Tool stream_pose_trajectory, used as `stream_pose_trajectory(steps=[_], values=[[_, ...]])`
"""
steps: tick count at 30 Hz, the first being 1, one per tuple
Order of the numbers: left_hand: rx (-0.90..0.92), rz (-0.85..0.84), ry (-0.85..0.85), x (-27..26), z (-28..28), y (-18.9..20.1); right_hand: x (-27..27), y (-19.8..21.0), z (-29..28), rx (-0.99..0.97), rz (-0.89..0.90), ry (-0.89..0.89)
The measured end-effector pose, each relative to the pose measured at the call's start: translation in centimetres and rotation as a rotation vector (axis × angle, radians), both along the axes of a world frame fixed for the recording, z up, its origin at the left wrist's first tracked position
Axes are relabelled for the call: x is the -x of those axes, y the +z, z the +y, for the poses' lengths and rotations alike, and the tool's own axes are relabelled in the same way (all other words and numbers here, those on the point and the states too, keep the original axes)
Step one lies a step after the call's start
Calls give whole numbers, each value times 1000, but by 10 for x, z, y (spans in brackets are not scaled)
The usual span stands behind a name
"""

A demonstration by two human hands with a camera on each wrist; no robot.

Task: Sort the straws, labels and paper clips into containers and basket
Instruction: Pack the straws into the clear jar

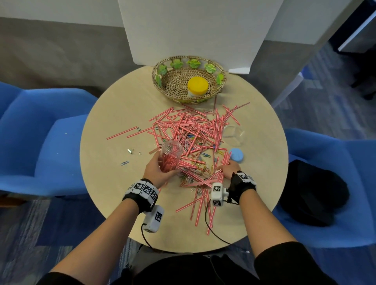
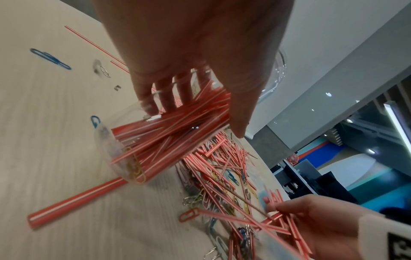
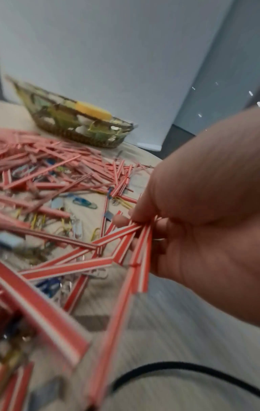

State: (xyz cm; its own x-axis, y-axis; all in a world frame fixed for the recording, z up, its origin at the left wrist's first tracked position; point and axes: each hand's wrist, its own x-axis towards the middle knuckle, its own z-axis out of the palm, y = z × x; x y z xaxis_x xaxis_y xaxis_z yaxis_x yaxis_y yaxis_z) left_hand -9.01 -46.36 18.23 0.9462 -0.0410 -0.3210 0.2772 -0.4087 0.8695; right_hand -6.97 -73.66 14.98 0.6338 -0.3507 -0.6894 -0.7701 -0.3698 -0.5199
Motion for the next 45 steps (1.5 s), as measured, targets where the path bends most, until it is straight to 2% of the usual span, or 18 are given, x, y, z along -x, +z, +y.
stream_pose_trajectory(steps=[5,7,9,12,15,19,20,24,26,28,32,35,39,45], values=[[-19,-17,-35,-1,3,1,4,-2,2,-450,-180,-603],[-24,-27,-91,-2,3,0,4,9,9,-527,-239,-688],[-37,-31,-130,-3,4,-2,2,12,13,-544,-307,-687],[-30,-33,-130,-3,6,-3,-2,22,16,-692,-381,-731],[-29,-47,-126,-4,9,-4,-4,33,17,-748,-445,-629],[-55,-65,-120,-6,13,-4,-10,45,22,-580,-477,-392],[-64,-75,-117,-7,14,-4,-13,50,24,-500,-485,-306],[-63,-87,-124,-12,16,-4,-25,75,31,16,-605,243],[-64,-79,-130,-16,16,-5,-31,93,37,138,-704,392],[-58,-84,-139,-20,14,-4,-35,116,44,-18,-722,288],[6,-95,-154,-27,2,0,-40,161,63,-617,-798,12],[43,-110,-211,-29,-10,6,-48,177,81,-818,-890,-56],[74,-113,-235,-29,-24,9,-51,178,96,-796,-959,-11],[168,-106,-177,-30,-23,17,-47,169,98,-695,-951,8]])
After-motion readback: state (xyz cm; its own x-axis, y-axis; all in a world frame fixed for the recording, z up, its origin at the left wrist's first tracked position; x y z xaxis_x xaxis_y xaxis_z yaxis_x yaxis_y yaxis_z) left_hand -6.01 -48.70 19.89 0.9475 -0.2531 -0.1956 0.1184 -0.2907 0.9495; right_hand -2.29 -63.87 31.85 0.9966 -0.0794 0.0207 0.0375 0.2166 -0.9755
